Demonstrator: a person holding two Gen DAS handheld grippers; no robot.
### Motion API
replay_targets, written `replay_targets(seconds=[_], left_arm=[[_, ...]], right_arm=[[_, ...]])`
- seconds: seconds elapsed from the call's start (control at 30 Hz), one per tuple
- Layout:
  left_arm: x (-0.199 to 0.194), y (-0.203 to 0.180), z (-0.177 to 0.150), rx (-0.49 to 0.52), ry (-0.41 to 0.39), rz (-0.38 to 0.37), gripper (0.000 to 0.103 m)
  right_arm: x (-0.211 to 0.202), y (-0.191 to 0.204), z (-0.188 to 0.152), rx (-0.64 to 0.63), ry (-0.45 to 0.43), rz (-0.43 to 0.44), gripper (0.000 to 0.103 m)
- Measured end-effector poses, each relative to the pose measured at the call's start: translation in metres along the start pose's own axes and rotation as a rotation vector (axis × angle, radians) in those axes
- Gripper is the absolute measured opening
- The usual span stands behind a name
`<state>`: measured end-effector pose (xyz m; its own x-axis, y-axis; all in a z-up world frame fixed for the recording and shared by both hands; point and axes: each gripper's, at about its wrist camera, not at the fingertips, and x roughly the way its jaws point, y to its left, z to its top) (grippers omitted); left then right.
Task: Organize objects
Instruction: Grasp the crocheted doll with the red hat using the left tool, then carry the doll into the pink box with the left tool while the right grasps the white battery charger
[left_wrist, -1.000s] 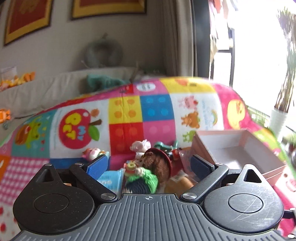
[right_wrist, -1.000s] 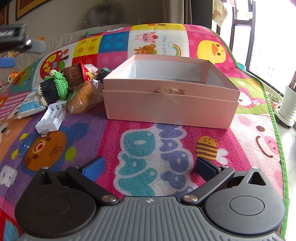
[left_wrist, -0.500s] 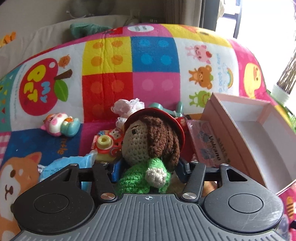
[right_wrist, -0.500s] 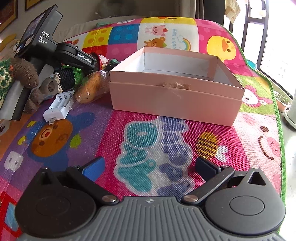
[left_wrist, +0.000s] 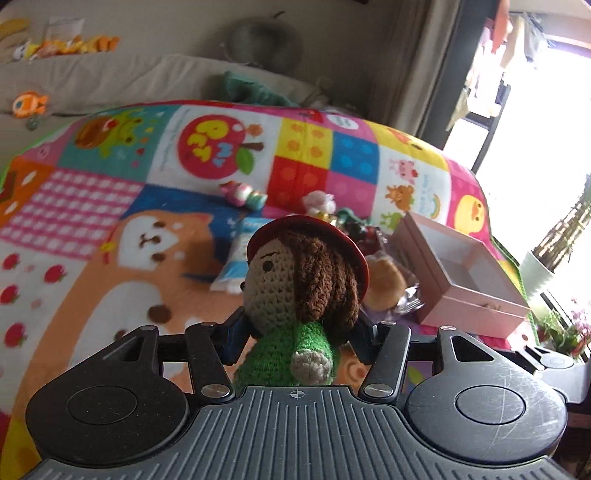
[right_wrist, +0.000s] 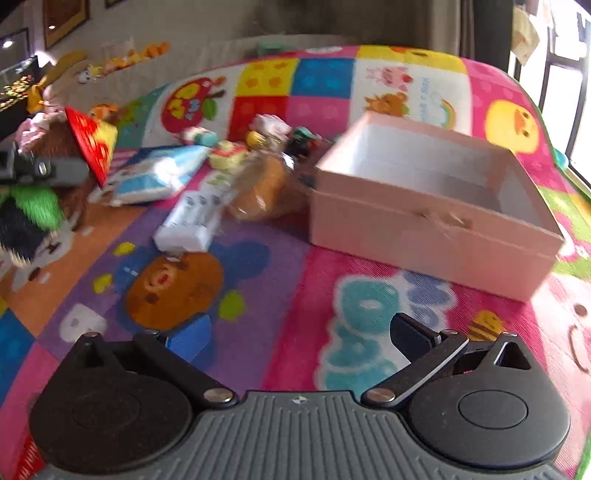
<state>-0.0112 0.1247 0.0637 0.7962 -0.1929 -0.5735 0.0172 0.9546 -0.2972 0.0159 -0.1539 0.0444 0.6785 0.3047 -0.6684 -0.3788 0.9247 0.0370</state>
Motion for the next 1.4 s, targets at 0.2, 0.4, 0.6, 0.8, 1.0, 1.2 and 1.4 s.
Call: replay_targets(seconds=[0.2,0.4,0.6,0.8,1.0,1.2,1.4], left_arm=[[-0.023,0.029,-0.017,-0.081,0.000,0.071,0.061],[-0.031,0.028,-0.032,-0.080,0.012,0.057,0.061],[-0.031,0.009,-0.043,-0.067,0.038,0.013,0.061],[-0.027,-0.029,-0.046,0.060,0.118,-0.087,0.061],[-0.012,-0.113,0.001,0.196,0.082,-0.290,0.061],[0.081,-0.209,0.061,0.179,0.065,-0.378,0.063],[0.196,-0.239,0.062,0.139,0.165,-0.145,0.063]], right_arm=[[0.043,0.069,0.044,-0.101,0.010,0.078,0.078],[0.095,0.080,0.077,-0.060,0.074,0.028,0.077],[0.101,0.081,0.084,-0.107,0.107,0.060,0.048],[0.029,0.055,0.043,-0.135,0.179,0.159,0.047],[-0.069,-0.017,0.004,-0.032,0.063,0.095,0.047],[-0.115,-0.075,0.000,0.104,-0.094,-0.035,0.047],[-0.108,-0.097,-0.007,0.176,-0.105,-0.063,0.047]])
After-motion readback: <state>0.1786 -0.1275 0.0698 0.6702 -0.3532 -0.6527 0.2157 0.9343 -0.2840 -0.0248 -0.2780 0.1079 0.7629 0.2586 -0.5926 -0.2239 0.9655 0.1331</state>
